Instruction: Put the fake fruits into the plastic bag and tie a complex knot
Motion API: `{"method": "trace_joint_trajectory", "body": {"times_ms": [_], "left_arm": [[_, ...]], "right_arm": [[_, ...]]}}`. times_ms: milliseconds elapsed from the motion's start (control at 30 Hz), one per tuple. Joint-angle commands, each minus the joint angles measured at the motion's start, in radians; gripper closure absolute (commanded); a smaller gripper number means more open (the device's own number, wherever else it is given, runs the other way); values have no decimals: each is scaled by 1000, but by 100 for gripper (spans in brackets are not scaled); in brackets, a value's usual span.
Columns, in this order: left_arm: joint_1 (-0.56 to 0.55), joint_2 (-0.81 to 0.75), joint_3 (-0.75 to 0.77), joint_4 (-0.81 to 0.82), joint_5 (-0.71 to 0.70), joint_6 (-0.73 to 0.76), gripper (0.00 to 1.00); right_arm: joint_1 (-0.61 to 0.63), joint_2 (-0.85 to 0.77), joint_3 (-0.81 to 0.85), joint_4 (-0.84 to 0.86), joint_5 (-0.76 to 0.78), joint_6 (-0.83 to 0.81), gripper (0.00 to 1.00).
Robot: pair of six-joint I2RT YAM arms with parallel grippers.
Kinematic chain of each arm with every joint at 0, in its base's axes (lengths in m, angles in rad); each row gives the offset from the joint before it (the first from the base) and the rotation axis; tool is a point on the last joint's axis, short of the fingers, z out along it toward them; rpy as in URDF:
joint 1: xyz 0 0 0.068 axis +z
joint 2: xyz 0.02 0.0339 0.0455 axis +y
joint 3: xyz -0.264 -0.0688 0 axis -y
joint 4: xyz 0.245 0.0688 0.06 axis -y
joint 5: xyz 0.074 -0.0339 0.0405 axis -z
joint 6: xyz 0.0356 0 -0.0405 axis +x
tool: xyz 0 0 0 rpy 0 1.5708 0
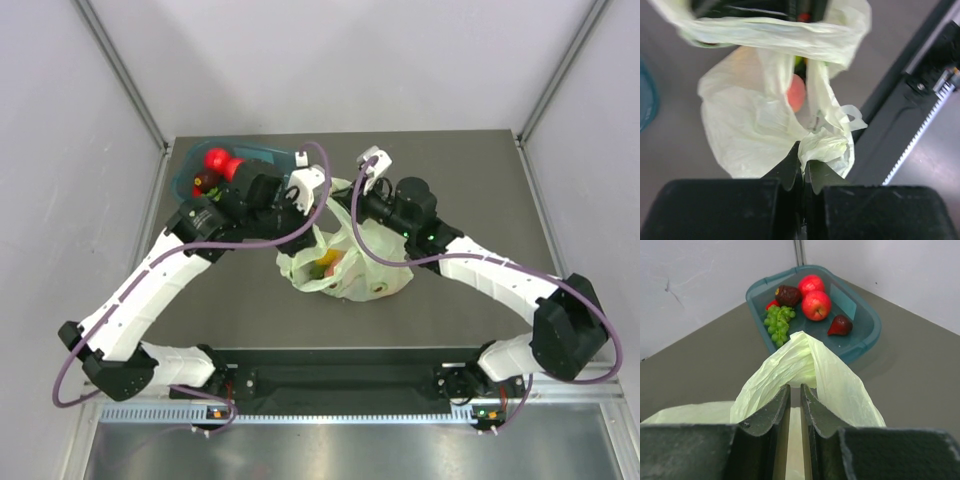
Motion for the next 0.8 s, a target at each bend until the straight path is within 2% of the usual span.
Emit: {"method": "trace_joint_trajectory", "body": {"times_ms": [0, 233, 500, 767], "left_arm": [[6, 6, 81, 14, -178, -61, 100], [71, 83, 104, 20, -262, -175, 100], [114, 160, 92, 86, -172, -195, 100], [146, 178, 102, 126, -43, -202, 100]], "right_arm": [[-15, -64, 79, -89, -14, -29, 86], [-15, -156, 84, -289, -39, -49, 87], [-15, -181, 66, -383, -137, -44, 87], [-15, -144, 56, -331, -319, -23, 84]]}}
